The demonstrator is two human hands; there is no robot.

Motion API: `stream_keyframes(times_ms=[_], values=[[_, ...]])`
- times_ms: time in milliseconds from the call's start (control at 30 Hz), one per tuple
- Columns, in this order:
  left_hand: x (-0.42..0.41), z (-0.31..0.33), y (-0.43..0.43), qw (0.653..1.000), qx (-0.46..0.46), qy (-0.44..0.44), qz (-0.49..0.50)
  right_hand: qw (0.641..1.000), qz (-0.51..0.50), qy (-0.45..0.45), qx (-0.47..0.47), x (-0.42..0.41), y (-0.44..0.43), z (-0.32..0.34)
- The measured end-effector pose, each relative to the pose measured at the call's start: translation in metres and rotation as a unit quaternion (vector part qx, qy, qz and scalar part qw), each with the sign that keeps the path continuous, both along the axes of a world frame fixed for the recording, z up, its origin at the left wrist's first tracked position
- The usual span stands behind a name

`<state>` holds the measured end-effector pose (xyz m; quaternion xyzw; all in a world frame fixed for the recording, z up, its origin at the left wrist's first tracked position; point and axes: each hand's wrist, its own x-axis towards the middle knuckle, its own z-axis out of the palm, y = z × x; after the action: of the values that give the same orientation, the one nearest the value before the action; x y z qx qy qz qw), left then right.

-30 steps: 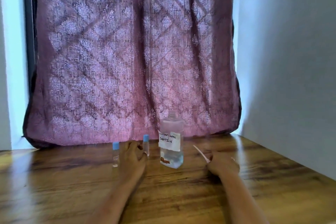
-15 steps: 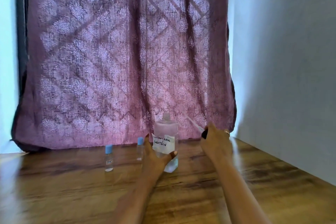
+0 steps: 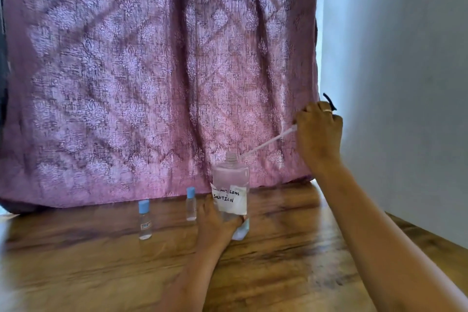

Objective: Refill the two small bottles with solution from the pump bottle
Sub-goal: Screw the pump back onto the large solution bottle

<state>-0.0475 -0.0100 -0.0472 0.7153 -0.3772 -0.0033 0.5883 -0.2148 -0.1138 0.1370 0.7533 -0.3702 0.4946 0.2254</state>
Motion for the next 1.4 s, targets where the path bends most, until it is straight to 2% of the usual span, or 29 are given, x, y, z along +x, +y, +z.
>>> stream_keyframes(times_ms=[200, 367, 567, 767, 867, 1000, 1167, 1233, 1300, 1400], values=[[-0.004, 0.001, 0.005, 0.997, 0.017, -0.056, 0.048, 0.998, 0.007, 0.000, -0.056, -0.003, 0.008, 0.027], [-0.010, 0.001, 0.003, 0.999, 0.026, -0.027, 0.013, 0.994, 0.046, -0.008, -0.102, 0.007, 0.023, 0.043], [-0.011, -0.002, 0.005, 0.999, 0.039, -0.033, 0.010, 0.986, 0.060, 0.059, -0.142, 0.029, 0.041, 0.043], [-0.010, -0.004, 0.003, 0.996, 0.063, -0.056, 0.033, 0.982, 0.063, 0.059, -0.166, 0.040, 0.042, 0.046], [-0.010, -0.004, 0.003, 0.996, 0.063, -0.046, 0.033, 0.978, 0.072, 0.097, -0.169, 0.046, 0.043, 0.050], [-0.011, -0.004, 0.003, 0.997, 0.058, -0.039, 0.018, 0.967, 0.114, 0.182, -0.139, 0.062, 0.049, 0.045], [-0.011, -0.003, 0.004, 0.999, 0.036, -0.030, 0.013, 0.927, 0.260, 0.266, 0.045, 0.083, 0.055, -0.010], [-0.011, -0.002, 0.005, 0.999, 0.031, -0.026, 0.004, 0.923, 0.265, 0.278, 0.028, 0.089, 0.052, -0.030], [-0.010, -0.002, 0.005, 0.999, 0.024, -0.023, -0.007, 0.926, 0.283, 0.250, -0.002, 0.096, 0.046, -0.041], [-0.008, -0.001, 0.004, 0.999, 0.021, -0.018, -0.019, 0.939, 0.318, 0.130, -0.020, 0.102, 0.044, -0.045]])
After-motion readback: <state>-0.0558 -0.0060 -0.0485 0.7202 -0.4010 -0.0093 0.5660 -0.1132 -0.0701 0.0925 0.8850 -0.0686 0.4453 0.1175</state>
